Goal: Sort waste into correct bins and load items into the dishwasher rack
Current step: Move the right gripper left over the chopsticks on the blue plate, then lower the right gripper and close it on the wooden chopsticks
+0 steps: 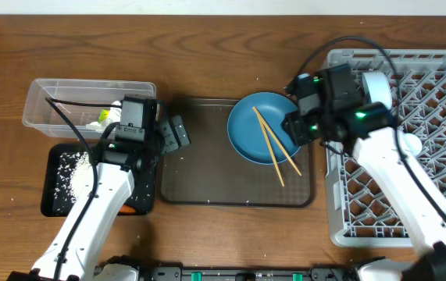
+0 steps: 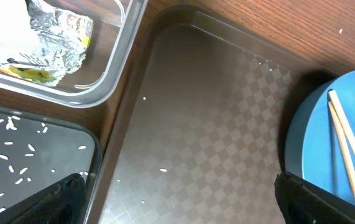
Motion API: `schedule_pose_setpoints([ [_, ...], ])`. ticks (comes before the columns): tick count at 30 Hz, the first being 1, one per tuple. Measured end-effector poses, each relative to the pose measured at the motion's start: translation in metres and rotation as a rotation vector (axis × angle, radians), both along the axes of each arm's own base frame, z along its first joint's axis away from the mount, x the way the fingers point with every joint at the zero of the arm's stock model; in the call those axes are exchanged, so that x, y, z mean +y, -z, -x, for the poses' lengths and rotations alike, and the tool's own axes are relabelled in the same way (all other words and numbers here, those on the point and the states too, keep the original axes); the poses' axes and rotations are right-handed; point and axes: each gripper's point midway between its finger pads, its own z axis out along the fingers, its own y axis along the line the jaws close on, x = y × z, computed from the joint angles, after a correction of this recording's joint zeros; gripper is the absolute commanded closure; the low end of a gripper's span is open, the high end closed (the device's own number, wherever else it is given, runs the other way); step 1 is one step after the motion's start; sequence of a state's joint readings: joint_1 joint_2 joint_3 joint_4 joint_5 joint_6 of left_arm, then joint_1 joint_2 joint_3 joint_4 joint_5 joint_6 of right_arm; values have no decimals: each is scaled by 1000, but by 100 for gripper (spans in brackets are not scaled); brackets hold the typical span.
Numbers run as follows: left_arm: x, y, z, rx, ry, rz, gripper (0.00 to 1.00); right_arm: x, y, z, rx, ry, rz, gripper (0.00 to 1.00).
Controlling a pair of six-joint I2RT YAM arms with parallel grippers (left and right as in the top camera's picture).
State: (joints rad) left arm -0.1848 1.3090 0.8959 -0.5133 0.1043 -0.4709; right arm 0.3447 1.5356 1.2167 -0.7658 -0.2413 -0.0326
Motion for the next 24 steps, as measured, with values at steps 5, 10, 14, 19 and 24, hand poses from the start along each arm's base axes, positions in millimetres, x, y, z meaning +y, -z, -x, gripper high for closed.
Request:
schedule_pose_setpoints([
  [5, 0, 0, 0, 0, -1, 0, 2, 7, 38, -2, 48, -44, 104, 66],
  [10, 0, 0, 0, 0, 0, 0, 2, -3, 66, -4, 95, -32, 188, 66],
  [14, 0, 0, 0, 0, 0, 0, 2, -6, 80, -3, 127, -31, 218, 66],
  [19, 0, 0, 0, 0, 0, 0, 2, -8, 92, 0, 165, -37, 234, 64],
  [24, 0, 0, 0, 0, 0, 0, 2, -6, 92, 1, 168, -40, 227, 64],
])
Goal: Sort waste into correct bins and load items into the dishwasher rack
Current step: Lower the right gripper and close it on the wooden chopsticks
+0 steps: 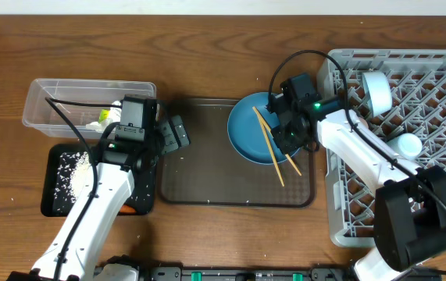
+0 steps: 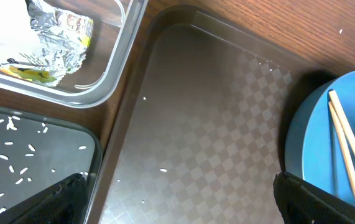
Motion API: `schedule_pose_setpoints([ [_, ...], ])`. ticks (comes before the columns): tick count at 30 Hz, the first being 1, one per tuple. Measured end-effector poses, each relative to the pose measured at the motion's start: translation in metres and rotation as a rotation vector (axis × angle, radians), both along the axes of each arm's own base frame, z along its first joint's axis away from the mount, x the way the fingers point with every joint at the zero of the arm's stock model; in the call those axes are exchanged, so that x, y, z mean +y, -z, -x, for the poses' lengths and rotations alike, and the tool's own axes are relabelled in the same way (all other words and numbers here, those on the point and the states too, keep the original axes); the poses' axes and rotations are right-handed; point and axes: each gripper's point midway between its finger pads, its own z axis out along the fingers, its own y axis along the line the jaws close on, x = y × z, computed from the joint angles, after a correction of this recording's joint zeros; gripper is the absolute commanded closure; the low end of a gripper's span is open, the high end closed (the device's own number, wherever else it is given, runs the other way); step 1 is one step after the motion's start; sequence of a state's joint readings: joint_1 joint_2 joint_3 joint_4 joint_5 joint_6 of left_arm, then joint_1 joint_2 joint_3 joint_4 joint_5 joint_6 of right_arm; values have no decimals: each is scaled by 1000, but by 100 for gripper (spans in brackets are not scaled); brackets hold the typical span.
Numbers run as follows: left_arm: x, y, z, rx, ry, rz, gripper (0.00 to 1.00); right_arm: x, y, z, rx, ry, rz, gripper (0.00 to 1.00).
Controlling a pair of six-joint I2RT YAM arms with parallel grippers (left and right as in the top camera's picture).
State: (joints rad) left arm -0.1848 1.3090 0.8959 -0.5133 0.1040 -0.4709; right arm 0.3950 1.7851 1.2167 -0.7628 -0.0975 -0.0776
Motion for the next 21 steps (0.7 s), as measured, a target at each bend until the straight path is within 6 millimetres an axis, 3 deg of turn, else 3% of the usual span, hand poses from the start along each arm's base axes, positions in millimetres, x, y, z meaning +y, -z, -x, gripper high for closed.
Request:
schedule_pose_setpoints([
  [21, 0, 0, 0, 0, 0, 0, 2, 7, 0, 3, 9, -46, -34, 67],
])
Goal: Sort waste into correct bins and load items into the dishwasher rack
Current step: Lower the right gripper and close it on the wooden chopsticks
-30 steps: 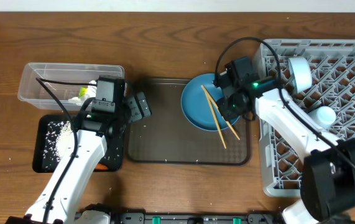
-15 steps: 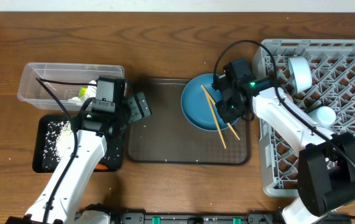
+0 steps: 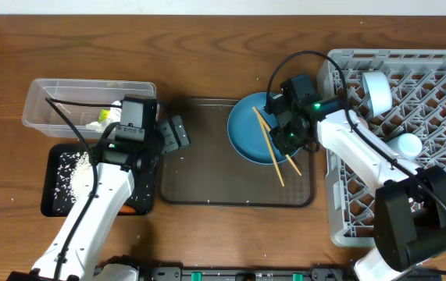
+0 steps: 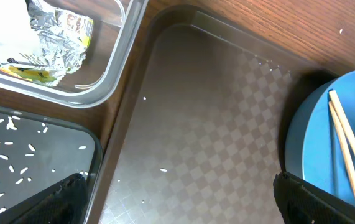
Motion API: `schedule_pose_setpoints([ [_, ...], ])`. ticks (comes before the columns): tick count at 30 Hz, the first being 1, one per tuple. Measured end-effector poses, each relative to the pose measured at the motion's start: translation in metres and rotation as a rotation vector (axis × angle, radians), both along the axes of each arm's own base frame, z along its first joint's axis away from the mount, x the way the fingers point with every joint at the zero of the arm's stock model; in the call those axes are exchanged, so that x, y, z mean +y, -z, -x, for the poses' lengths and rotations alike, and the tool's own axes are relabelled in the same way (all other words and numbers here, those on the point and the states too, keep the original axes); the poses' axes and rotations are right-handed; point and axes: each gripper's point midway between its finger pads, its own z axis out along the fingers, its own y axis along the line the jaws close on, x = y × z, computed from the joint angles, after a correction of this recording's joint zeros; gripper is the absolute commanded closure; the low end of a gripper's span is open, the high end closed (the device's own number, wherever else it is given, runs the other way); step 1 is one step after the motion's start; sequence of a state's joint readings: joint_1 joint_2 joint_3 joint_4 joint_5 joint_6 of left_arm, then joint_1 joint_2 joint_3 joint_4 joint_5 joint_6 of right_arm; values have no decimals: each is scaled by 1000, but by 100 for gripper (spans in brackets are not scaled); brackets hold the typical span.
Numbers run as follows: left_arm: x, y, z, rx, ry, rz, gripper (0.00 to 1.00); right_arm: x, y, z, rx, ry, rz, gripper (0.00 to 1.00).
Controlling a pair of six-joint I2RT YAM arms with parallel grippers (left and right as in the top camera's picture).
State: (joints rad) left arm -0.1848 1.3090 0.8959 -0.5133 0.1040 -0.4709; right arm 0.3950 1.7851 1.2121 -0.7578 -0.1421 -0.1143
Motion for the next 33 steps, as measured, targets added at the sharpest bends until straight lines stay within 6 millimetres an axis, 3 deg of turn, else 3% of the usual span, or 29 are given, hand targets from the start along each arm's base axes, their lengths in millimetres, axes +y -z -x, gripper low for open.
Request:
schedule_pose_setpoints([
  [20, 0, 0, 0, 0, 0, 0, 2, -3, 8, 6, 14, -3, 7, 69],
  [27, 0, 0, 0, 0, 0, 0, 2, -3, 10, 7, 18, -4, 8, 77],
  [33, 0, 0, 0, 0, 0, 0, 2, -3, 9, 8, 19, -5, 6, 77],
])
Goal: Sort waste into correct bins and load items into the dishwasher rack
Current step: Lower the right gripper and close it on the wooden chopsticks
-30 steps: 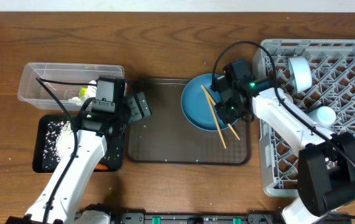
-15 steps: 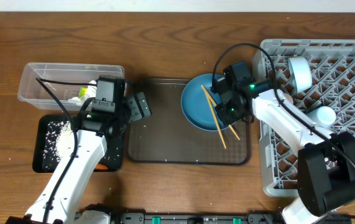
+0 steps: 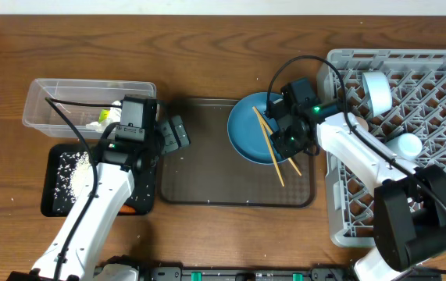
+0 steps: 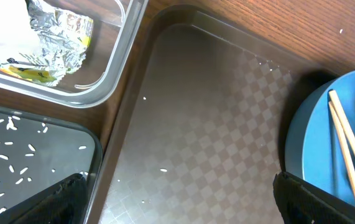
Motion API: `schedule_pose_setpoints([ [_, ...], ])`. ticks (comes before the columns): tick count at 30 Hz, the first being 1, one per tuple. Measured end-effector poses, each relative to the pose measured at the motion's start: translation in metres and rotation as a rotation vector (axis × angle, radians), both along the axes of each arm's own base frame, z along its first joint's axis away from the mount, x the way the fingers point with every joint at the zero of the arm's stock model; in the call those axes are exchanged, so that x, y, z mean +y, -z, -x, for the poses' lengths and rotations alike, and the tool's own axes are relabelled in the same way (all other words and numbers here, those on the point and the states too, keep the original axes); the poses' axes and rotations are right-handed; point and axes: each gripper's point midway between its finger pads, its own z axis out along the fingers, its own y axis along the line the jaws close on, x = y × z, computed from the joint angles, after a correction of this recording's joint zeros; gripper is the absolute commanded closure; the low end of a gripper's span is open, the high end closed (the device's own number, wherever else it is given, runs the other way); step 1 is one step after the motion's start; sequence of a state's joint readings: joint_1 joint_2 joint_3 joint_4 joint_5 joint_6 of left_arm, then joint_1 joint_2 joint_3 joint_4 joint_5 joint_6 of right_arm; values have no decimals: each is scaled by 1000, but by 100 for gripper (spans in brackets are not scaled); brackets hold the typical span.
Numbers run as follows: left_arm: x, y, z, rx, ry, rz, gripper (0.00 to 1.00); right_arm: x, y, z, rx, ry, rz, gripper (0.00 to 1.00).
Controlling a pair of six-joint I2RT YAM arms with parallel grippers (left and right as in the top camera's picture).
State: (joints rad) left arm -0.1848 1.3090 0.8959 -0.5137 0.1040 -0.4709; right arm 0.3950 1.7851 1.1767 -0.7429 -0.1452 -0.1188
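A blue plate (image 3: 252,129) lies on the right half of the dark tray (image 3: 207,168), with a pair of wooden chopsticks (image 3: 276,160) lying across it. In the left wrist view the plate (image 4: 317,134) and chopsticks (image 4: 348,152) show at the right edge. My right gripper (image 3: 287,139) hangs low over the plate's right side, right at the chopsticks; its jaws are hidden by its own body. My left gripper (image 3: 176,134) is open over the tray's left edge, its fingers (image 4: 50,202) wide apart with nothing between them.
A clear bin (image 3: 51,105) at the far left holds a crumpled foil wrapper (image 4: 46,34). In front of it a black bin (image 3: 55,195) holds scattered rice. The grey dishwasher rack (image 3: 426,203) fills the right side, with a white cup (image 3: 375,92) and a white round piece (image 3: 407,144) in it.
My right gripper has shifted a little toward the table's front, staying over the chopsticks on the plate. Plate, chopsticks and left arm have not moved.
My right gripper first hovered by the rack's left edge, beside the plate. Then it stood low over the plate's right side at the chopsticks, and has stayed there with small shifts. The left gripper stayed open over the tray's left edge throughout.
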Motion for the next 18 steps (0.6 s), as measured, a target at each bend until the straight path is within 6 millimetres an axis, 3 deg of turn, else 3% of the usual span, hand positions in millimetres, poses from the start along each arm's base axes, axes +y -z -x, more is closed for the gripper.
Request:
schedule_pose_setpoints([
  [10, 0, 0, 0, 0, 0, 0, 2, 0, 3, 4, 11, -1, -2, 78],
  [14, 0, 0, 0, 0, 0, 0, 2, 0, 3, 4, 10, -7, -5, 87],
  [18, 0, 0, 0, 0, 0, 0, 2, 4, 3, 5, 10, -14, -7, 89],
])
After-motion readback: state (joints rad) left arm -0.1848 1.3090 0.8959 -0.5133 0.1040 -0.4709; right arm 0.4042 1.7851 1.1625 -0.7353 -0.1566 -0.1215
